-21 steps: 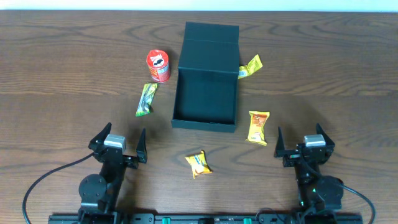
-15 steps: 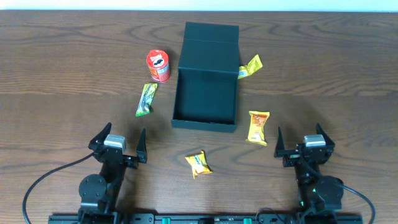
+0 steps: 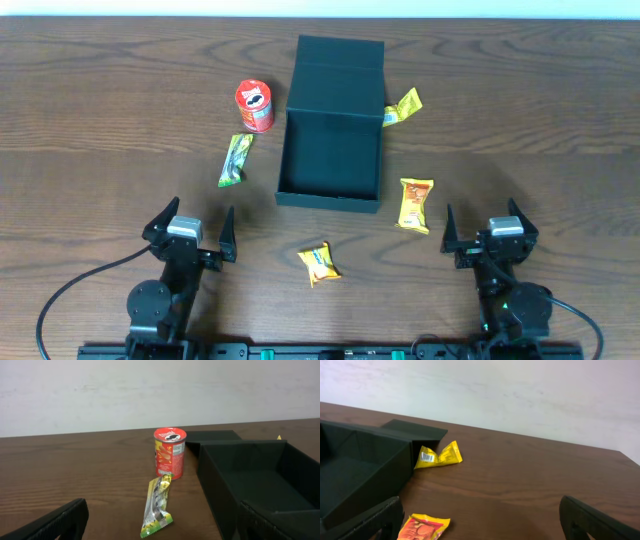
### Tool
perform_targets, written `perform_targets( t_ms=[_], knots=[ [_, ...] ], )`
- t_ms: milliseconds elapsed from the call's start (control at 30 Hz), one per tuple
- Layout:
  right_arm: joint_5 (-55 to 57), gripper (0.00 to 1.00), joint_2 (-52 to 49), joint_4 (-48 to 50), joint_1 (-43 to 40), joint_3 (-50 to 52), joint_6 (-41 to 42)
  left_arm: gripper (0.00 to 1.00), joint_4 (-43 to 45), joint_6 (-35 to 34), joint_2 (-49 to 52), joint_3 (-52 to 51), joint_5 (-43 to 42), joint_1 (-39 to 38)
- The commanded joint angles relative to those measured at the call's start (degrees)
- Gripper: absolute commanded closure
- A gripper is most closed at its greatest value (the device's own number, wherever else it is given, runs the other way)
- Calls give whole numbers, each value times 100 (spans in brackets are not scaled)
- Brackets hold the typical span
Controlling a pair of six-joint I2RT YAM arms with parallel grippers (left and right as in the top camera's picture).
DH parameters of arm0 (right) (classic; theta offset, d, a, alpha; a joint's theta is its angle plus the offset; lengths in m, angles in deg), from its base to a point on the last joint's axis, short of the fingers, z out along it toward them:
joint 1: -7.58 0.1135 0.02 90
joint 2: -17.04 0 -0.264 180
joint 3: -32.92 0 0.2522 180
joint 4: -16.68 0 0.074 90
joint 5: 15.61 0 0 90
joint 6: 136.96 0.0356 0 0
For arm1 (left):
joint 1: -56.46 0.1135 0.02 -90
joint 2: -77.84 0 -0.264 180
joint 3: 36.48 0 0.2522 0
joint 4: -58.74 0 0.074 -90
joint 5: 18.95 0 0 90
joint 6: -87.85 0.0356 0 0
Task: Pack container
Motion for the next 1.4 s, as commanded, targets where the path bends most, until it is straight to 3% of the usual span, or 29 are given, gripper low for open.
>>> perform_targets(
  t_ms=[0,1367],
  knots=[
    [63,1,-26,-22,-31,20,-81,5,-221,74,-48,-101,-168,-13],
    [57,1,-26,-20,-31,20,-79,5,-219,81,-48,-101,125,-11]
  ],
)
